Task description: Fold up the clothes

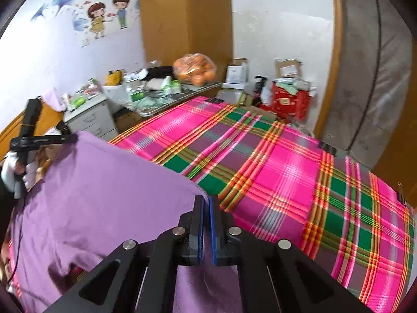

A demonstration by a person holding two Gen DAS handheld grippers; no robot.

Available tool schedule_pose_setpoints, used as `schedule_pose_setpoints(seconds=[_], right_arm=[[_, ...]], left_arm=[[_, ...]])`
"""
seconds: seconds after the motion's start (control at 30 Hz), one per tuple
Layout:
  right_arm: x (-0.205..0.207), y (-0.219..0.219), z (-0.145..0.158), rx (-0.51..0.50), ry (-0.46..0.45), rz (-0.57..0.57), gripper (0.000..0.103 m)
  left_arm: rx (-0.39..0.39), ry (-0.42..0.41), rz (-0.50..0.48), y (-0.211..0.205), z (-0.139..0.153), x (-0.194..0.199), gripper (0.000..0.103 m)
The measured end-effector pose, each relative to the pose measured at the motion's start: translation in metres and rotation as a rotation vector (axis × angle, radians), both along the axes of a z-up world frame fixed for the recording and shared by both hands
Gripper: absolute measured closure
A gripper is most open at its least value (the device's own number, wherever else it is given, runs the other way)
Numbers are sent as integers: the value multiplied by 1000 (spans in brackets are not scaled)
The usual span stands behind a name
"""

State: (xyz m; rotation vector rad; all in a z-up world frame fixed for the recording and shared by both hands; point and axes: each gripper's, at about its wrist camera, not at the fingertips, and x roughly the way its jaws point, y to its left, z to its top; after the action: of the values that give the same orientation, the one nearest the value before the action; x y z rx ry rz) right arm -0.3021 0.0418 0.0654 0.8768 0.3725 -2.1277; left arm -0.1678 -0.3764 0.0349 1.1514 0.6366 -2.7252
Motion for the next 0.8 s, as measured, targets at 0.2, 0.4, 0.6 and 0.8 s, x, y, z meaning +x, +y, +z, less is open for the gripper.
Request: schedule_pose_setpoints(seconds=[0.2, 0.4, 0.6, 0.8], right_arm=[[-11, 3, -22, 96, -61, -71, 95], [-4, 36, -10, 92, -57, -127, 90], [44, 52, -11, 51, -88, -54, 90], [84, 43, -19, 44, -107, 46, 90]], left_arm=[[55, -99, 46, -11, -19, -11, 71], [35, -19, 105, -14, 8, 23, 63], [-2, 32, -2, 36, 39, 56, 60], [16, 45, -275, 136, 47, 50, 56]])
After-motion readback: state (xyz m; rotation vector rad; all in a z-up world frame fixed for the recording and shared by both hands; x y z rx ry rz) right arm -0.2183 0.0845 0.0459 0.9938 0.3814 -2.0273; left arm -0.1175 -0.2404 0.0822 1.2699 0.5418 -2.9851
